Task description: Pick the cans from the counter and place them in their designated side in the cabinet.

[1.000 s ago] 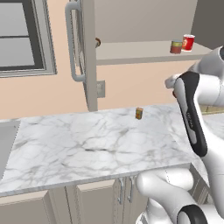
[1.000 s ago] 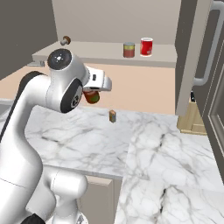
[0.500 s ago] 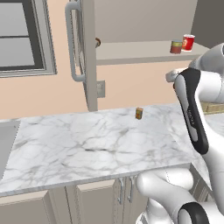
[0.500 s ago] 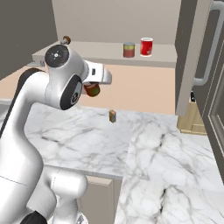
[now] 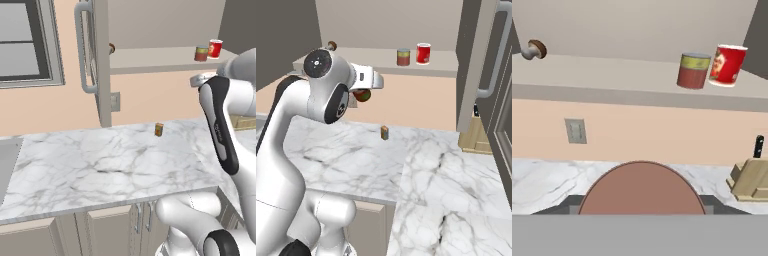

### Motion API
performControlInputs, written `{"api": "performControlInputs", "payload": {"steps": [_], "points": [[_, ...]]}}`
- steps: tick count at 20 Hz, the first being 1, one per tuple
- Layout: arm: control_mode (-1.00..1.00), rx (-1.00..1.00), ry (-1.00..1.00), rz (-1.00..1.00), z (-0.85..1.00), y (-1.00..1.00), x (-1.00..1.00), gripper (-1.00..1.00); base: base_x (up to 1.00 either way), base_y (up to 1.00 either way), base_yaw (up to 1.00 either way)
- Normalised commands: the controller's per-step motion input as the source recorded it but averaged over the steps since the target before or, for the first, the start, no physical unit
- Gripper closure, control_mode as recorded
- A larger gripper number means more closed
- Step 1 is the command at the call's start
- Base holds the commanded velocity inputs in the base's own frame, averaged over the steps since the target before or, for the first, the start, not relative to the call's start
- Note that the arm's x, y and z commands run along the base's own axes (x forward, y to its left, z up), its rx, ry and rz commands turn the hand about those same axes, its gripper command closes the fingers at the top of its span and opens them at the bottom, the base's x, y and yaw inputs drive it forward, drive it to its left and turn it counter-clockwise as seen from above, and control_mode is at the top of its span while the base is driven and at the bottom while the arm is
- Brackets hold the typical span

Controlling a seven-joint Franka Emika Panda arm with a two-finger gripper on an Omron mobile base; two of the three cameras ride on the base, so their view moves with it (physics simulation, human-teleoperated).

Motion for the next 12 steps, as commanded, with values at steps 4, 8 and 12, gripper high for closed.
{"api": "performControlInputs", "payload": {"steps": [4, 8, 12], "points": [[-1.0, -0.01, -0.04, 0.0, 0.3, 0.0, 0.0, 1.0, 0.0, 0.0, 0.0], [-1.0, 0.0, 0.0, 0.0, 0.28, 0.0, 0.0, 1.0, 0.0, 0.0, 0.0], [-1.0, -0.01, 0.0, 0.0, 0.26, 0.0, 0.0, 1.0, 0.0, 0.0, 0.0]]}}
